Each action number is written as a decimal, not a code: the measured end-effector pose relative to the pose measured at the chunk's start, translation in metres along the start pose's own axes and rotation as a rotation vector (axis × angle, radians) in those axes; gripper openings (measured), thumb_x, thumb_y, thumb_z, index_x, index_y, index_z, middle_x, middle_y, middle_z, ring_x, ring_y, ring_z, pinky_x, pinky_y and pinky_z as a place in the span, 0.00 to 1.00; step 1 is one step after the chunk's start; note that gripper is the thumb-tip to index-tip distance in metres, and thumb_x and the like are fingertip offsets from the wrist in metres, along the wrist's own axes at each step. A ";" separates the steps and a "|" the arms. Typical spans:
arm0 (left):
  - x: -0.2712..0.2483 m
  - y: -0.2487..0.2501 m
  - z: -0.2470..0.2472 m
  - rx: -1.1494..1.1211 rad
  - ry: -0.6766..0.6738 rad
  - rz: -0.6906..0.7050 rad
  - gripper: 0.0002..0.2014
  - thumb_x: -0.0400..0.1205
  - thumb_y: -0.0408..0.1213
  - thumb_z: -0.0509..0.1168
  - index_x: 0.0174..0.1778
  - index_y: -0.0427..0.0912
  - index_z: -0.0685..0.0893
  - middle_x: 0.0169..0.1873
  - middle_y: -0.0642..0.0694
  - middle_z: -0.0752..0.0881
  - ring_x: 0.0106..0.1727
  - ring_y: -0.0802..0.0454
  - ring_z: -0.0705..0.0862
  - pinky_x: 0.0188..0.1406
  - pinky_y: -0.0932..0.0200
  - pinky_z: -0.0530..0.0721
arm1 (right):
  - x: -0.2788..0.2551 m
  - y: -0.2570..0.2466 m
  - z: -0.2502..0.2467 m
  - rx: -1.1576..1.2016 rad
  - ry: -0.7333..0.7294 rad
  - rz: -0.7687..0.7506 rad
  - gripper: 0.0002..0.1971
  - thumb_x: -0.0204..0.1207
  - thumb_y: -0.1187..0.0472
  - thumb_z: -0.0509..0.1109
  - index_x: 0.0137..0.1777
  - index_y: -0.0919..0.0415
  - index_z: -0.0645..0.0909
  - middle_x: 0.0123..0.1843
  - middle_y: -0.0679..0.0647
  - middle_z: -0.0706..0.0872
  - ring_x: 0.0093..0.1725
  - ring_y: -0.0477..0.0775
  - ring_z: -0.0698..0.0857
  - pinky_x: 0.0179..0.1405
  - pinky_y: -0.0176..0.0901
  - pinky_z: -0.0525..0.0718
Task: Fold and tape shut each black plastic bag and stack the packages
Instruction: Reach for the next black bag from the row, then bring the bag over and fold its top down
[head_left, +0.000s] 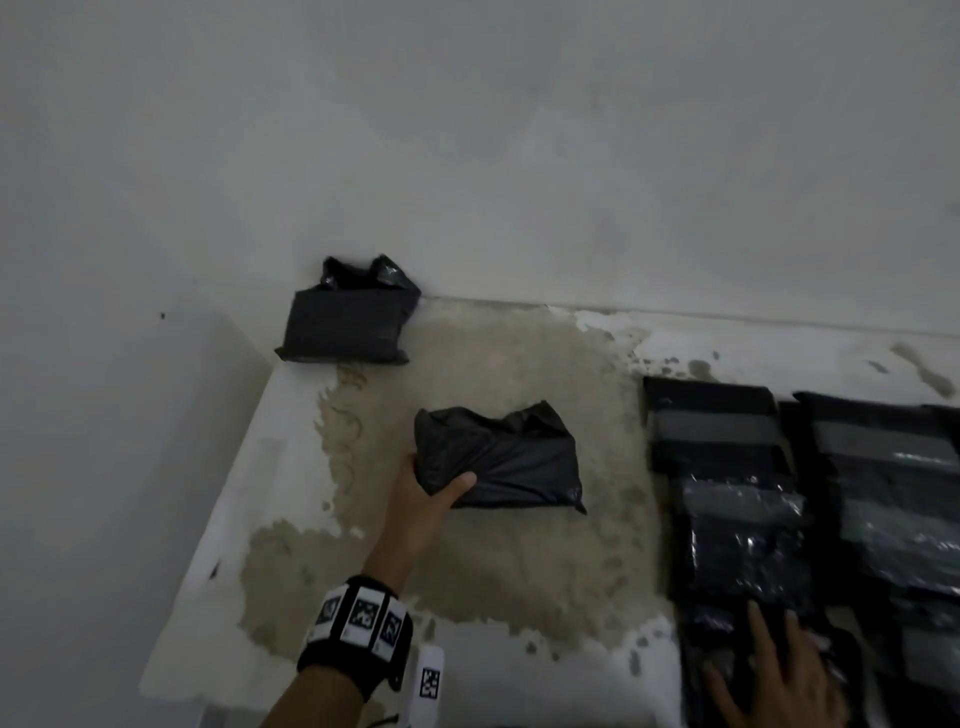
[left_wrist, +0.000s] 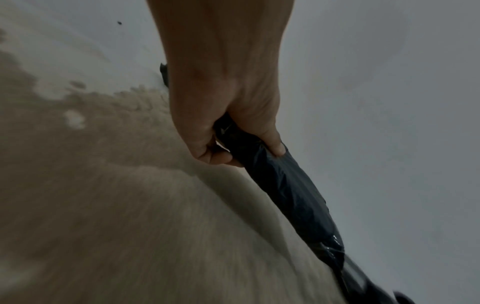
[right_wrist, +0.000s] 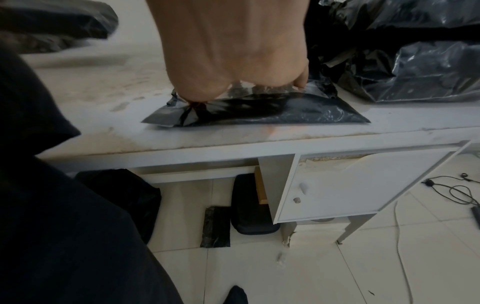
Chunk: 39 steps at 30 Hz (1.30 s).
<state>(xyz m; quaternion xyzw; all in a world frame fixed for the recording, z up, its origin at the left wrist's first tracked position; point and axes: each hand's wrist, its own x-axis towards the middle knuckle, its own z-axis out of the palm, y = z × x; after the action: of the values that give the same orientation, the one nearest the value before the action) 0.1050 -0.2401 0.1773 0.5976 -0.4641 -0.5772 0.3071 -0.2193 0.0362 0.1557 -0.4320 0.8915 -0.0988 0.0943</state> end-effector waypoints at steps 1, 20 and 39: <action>-0.016 -0.011 0.006 0.018 -0.037 -0.013 0.38 0.68 0.56 0.79 0.72 0.48 0.76 0.64 0.51 0.84 0.62 0.52 0.85 0.54 0.62 0.84 | 0.004 -0.010 -0.013 0.023 -0.094 0.006 0.43 0.75 0.21 0.44 0.84 0.46 0.62 0.79 0.72 0.73 0.67 0.80 0.81 0.64 0.75 0.77; -0.079 -0.075 0.025 0.524 -0.015 0.113 0.56 0.69 0.77 0.66 0.88 0.59 0.49 0.82 0.46 0.65 0.81 0.41 0.66 0.77 0.33 0.72 | 0.022 -0.033 -0.018 0.179 0.063 -0.330 0.29 0.78 0.38 0.64 0.73 0.54 0.81 0.64 0.59 0.79 0.62 0.64 0.79 0.60 0.61 0.78; -0.087 -0.076 0.025 0.524 -0.068 0.169 0.54 0.77 0.62 0.72 0.90 0.50 0.45 0.84 0.42 0.62 0.82 0.41 0.63 0.79 0.40 0.69 | 0.112 -0.145 -0.003 0.427 -0.371 -0.434 0.16 0.85 0.59 0.69 0.71 0.51 0.78 0.61 0.58 0.87 0.59 0.60 0.85 0.60 0.53 0.83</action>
<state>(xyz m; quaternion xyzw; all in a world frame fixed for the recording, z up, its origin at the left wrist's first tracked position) 0.1043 -0.1281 0.1405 0.5961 -0.6557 -0.4298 0.1732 -0.1796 -0.1400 0.1869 -0.5923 0.7059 -0.2207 0.3196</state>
